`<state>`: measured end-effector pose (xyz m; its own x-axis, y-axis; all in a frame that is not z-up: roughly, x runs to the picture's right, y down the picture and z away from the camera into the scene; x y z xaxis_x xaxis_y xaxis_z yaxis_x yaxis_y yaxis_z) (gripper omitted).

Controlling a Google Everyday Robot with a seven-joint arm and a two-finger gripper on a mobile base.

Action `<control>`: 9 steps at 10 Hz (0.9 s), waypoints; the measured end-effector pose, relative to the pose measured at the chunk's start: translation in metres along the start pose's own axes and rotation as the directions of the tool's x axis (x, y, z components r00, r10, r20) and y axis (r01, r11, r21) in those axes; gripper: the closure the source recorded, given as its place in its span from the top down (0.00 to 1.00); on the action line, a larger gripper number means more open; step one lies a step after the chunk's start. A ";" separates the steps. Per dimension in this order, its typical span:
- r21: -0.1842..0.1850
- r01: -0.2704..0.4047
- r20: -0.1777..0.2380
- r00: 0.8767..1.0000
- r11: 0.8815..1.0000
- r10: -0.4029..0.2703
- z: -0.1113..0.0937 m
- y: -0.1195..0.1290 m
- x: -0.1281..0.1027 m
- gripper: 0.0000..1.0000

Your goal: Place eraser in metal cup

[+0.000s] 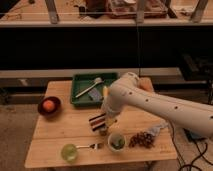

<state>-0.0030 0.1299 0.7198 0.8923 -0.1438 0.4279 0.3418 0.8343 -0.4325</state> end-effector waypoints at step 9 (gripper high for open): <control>-0.009 -0.024 -0.031 0.999 1.000 0.024 0.022 0.002 0.009 0.63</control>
<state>-0.0006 0.1419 0.7399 0.9089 -0.1402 0.3926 0.3228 0.8328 -0.4498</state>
